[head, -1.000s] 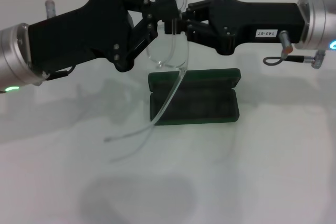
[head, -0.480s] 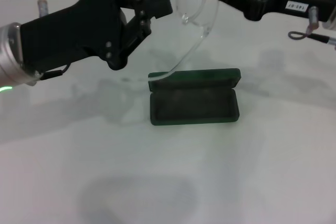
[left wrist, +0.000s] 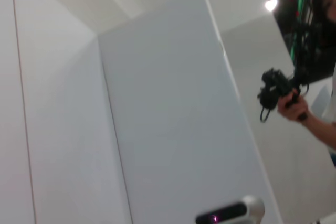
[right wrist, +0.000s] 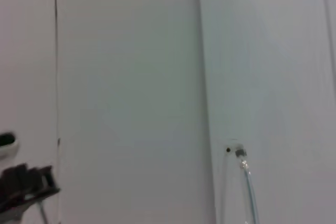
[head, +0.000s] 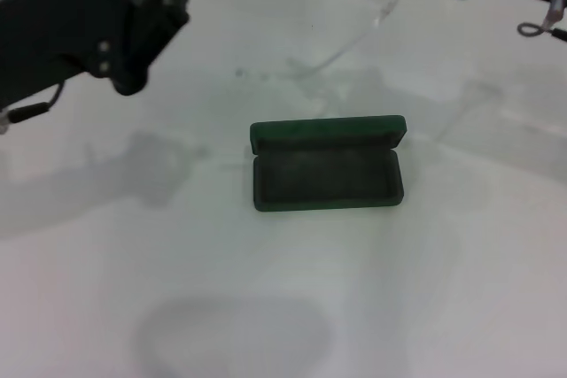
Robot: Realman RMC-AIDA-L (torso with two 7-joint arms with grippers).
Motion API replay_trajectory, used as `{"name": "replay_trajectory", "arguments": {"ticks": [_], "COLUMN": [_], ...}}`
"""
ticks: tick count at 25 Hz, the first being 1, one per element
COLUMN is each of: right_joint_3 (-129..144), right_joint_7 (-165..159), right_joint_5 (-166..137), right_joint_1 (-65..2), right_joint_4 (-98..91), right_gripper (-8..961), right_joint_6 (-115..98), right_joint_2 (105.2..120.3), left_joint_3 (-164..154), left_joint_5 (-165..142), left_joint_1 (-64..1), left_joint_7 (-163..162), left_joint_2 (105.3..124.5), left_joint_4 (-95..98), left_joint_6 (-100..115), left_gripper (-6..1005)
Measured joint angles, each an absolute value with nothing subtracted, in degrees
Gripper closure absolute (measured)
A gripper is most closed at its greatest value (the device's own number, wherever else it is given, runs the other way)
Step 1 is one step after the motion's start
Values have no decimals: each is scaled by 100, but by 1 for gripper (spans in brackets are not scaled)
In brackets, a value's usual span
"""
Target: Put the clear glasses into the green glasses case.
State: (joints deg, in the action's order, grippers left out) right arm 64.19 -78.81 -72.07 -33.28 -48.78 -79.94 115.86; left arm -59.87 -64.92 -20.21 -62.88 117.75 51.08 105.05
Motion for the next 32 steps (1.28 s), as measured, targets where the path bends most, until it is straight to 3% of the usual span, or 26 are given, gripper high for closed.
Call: {"name": "replay_trajectory", "arguments": {"ticks": [21, 32], "right_joint_3": [7087, 7993], "right_joint_7": [-7158, -6942], "right_joint_5": [-4225, -3014], "right_joint_1": [-3516, -3946], "right_joint_4": [-4113, -3663], "right_gripper": [861, 860], "right_joint_6": [-8302, -8567], "right_joint_2": [11619, 11619], "left_joint_3": [-5998, -6305], "left_joint_5": [-6485, -6473], "left_joint_1": [-1999, -2537], "left_joint_7": [-6331, -6087], "left_joint_2": [11875, 11960], "left_joint_4": [5000, 4489], "left_joint_6": [10897, 10934], "left_gripper": [976, 976]}}
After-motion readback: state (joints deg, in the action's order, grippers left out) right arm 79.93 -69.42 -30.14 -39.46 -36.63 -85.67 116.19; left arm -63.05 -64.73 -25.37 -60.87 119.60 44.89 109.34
